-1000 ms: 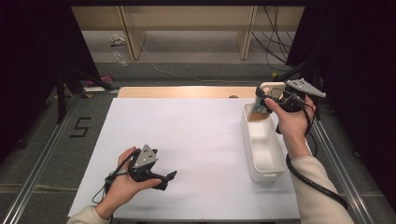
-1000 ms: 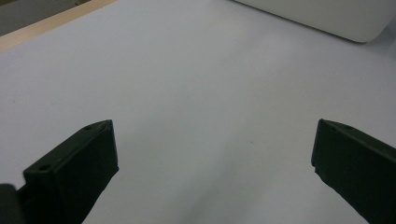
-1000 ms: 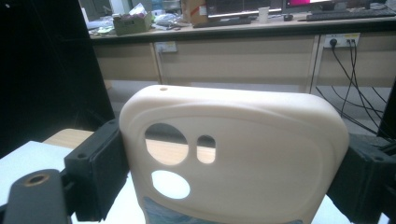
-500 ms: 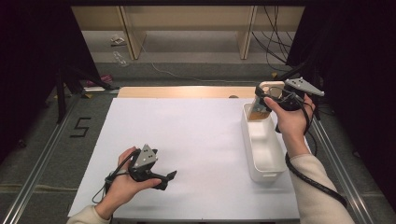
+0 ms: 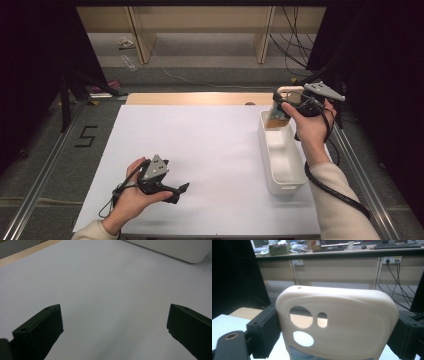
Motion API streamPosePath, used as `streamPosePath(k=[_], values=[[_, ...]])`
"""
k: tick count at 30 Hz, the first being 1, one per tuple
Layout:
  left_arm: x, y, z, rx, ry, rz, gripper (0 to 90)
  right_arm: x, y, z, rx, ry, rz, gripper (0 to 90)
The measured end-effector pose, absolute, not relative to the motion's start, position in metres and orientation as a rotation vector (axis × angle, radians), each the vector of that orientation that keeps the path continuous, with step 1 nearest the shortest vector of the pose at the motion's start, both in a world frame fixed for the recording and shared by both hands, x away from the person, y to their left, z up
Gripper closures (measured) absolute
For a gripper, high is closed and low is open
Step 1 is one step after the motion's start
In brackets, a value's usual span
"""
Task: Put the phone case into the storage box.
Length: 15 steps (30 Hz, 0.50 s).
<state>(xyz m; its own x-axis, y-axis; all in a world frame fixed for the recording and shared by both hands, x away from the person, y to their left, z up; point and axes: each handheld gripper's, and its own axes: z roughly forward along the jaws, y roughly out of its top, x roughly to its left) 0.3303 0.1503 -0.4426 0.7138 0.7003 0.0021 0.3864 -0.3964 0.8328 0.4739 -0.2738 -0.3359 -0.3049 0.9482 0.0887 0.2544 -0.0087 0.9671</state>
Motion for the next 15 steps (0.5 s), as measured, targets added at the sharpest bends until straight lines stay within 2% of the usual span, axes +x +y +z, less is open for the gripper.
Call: streamPosePath(k=[15], values=[[0.3304,0.1504,-0.4428,2.031,0.829,0.443,0.0,0.4802,-0.2713,-0.3365,1.271,1.614,1.339,12.9]])
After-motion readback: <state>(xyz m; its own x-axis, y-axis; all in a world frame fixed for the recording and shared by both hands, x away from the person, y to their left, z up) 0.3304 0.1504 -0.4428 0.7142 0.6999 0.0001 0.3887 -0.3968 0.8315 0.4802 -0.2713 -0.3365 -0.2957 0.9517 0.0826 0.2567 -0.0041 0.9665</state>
